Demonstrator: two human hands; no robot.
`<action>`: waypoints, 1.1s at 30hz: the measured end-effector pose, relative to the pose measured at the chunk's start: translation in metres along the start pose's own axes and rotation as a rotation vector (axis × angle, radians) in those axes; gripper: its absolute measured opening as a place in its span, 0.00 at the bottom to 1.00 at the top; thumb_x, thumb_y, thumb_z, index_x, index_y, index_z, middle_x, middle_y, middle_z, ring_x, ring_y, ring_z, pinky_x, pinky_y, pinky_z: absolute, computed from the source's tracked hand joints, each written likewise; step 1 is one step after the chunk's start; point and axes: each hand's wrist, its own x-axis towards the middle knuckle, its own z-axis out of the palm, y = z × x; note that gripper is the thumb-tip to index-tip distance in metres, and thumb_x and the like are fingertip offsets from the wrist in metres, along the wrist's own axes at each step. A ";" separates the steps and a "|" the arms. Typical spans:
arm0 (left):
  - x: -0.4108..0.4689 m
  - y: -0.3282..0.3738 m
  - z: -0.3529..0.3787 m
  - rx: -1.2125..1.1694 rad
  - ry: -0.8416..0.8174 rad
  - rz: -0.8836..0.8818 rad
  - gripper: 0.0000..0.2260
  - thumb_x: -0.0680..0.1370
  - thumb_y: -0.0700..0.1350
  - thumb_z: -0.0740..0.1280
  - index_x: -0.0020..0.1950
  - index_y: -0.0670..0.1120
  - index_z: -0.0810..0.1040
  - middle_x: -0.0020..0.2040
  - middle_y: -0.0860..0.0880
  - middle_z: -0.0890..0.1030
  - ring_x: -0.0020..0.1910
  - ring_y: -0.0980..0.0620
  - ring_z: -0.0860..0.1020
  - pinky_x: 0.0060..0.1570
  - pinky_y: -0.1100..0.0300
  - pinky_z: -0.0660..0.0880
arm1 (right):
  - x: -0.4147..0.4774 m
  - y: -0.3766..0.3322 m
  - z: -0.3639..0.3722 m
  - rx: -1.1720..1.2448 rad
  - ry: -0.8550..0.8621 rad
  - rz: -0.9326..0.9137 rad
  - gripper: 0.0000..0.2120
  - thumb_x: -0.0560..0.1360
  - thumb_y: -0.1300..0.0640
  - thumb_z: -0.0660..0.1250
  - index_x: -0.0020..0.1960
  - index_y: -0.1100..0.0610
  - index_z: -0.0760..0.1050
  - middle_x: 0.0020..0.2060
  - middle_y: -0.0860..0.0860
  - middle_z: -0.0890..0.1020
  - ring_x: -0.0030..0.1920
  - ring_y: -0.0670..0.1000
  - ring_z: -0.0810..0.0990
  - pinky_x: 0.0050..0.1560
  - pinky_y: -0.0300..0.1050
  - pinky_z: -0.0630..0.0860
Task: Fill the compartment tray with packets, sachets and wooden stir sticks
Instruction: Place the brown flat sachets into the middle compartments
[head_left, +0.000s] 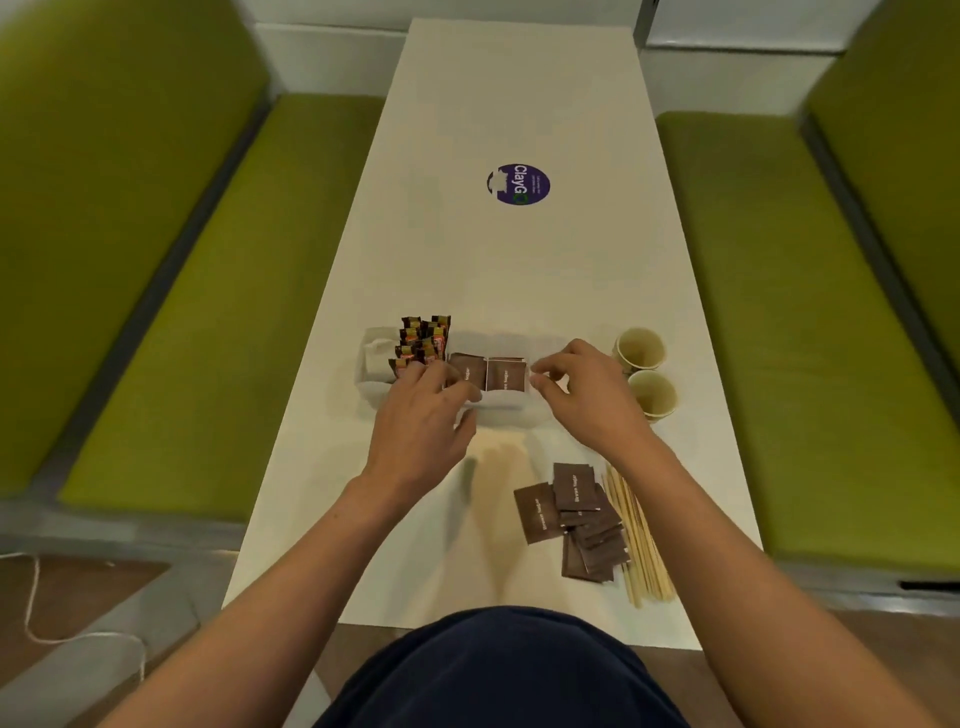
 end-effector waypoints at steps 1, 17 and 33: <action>-0.005 0.007 0.003 -0.012 -0.038 0.001 0.07 0.76 0.45 0.73 0.53 0.49 0.84 0.50 0.50 0.79 0.50 0.46 0.74 0.45 0.52 0.76 | -0.011 0.005 -0.001 0.012 0.000 -0.008 0.10 0.81 0.52 0.67 0.58 0.52 0.84 0.49 0.48 0.79 0.48 0.47 0.76 0.49 0.43 0.69; -0.062 0.073 0.054 -0.035 -0.542 -0.010 0.19 0.76 0.60 0.68 0.63 0.54 0.76 0.58 0.54 0.73 0.56 0.52 0.73 0.42 0.57 0.76 | -0.106 0.062 0.018 -0.303 -0.367 -0.134 0.24 0.79 0.45 0.65 0.74 0.49 0.71 0.72 0.48 0.74 0.69 0.54 0.71 0.68 0.52 0.71; -0.042 0.063 0.016 0.133 -0.360 -0.036 0.11 0.82 0.48 0.58 0.63 0.50 0.72 0.56 0.51 0.81 0.50 0.44 0.80 0.40 0.51 0.77 | -0.102 0.062 0.020 -0.074 -0.021 -0.194 0.11 0.81 0.53 0.68 0.60 0.52 0.85 0.54 0.47 0.83 0.54 0.52 0.77 0.53 0.45 0.76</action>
